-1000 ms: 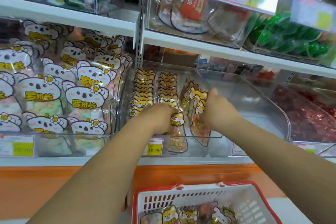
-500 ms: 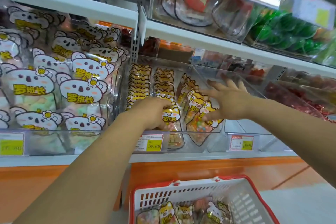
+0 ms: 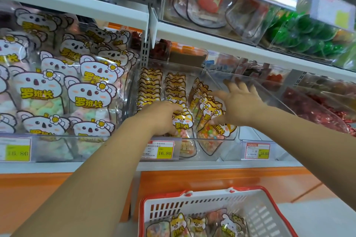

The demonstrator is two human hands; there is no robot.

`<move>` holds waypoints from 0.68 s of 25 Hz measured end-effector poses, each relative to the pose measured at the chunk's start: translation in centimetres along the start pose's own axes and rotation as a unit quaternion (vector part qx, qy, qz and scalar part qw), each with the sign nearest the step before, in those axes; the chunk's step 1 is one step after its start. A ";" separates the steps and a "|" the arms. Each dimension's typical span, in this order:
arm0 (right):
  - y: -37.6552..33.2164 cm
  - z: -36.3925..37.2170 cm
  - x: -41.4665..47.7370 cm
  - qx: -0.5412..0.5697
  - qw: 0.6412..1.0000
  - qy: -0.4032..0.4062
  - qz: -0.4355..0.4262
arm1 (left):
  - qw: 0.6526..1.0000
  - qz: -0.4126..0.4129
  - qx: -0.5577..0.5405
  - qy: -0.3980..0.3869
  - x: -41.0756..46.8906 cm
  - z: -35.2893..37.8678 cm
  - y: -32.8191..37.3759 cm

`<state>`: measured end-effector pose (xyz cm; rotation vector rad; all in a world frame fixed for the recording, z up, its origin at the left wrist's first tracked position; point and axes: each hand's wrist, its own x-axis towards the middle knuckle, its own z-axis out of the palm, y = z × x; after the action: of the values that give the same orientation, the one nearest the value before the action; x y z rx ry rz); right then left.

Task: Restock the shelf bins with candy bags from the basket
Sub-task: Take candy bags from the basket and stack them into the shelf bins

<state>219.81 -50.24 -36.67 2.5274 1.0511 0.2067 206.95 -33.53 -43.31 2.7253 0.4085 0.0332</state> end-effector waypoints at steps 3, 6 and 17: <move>-0.3 0.2 0.0 -0.003 1.000 0.005 -0.001 | 1.000 0.002 0.012 0.000 -0.3 -0.1 0.5; 0.2 -0.2 -1.0 0.056 0.997 0.045 -0.017 | 1.000 0.005 0.010 0.017 -0.8 -0.3 1.1; 3.7 6.7 -15.8 0.563 0.800 0.206 -0.024 | 0.989 0.092 -0.082 0.085 -8.5 2.6 10.1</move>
<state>212.95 -65.79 -41.04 3.5960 1.7976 0.1280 201.82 -45.86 -41.62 2.5960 0.1901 0.3372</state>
